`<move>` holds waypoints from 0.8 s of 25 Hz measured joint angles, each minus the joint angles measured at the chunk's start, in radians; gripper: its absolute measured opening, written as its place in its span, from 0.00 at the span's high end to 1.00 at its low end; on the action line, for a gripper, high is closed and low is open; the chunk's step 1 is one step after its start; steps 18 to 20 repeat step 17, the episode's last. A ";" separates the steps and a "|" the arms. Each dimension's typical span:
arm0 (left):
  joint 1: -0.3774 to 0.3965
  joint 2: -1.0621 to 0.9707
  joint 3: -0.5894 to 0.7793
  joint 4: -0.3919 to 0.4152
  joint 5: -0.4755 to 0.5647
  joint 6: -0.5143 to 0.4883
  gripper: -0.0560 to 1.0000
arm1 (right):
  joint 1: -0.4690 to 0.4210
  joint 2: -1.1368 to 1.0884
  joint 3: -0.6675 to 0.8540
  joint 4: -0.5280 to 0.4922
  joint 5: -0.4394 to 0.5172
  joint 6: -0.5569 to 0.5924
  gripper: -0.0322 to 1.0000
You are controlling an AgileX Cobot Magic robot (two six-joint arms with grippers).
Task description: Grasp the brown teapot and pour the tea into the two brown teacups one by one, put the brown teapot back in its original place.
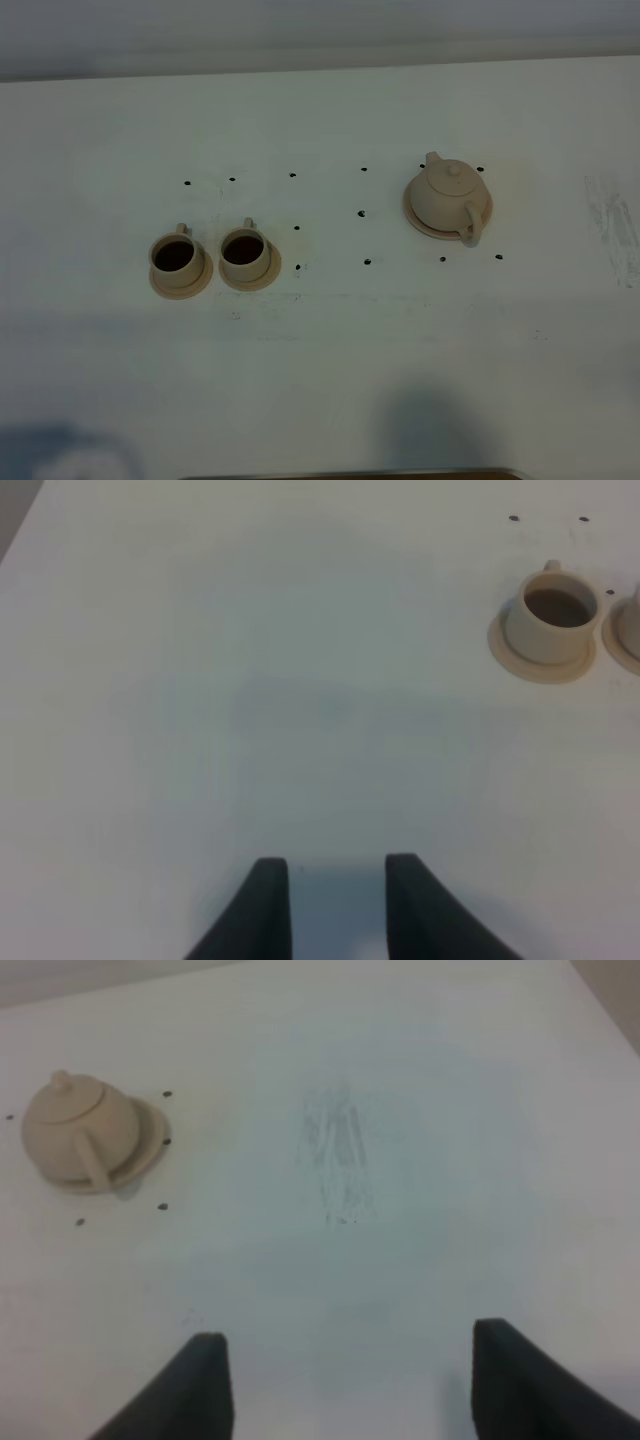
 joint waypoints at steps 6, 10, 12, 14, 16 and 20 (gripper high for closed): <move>0.000 0.000 0.000 0.000 0.000 0.000 0.66 | 0.000 0.000 0.000 0.000 0.000 0.000 0.48; 0.000 0.000 0.000 0.000 0.000 0.000 0.66 | 0.000 0.000 0.000 0.000 0.000 0.000 0.48; 0.000 0.000 0.000 0.000 0.000 0.000 0.66 | 0.000 0.000 0.000 0.000 0.000 0.000 0.48; 0.000 0.000 0.000 0.000 0.000 0.000 0.66 | 0.000 0.000 0.000 0.000 0.000 0.000 0.48; 0.000 0.000 0.000 0.000 0.000 0.000 0.66 | 0.000 0.000 0.000 0.000 0.000 0.000 0.48; 0.000 0.000 0.000 0.000 0.000 0.000 0.66 | 0.000 0.000 0.000 0.000 0.000 0.000 0.48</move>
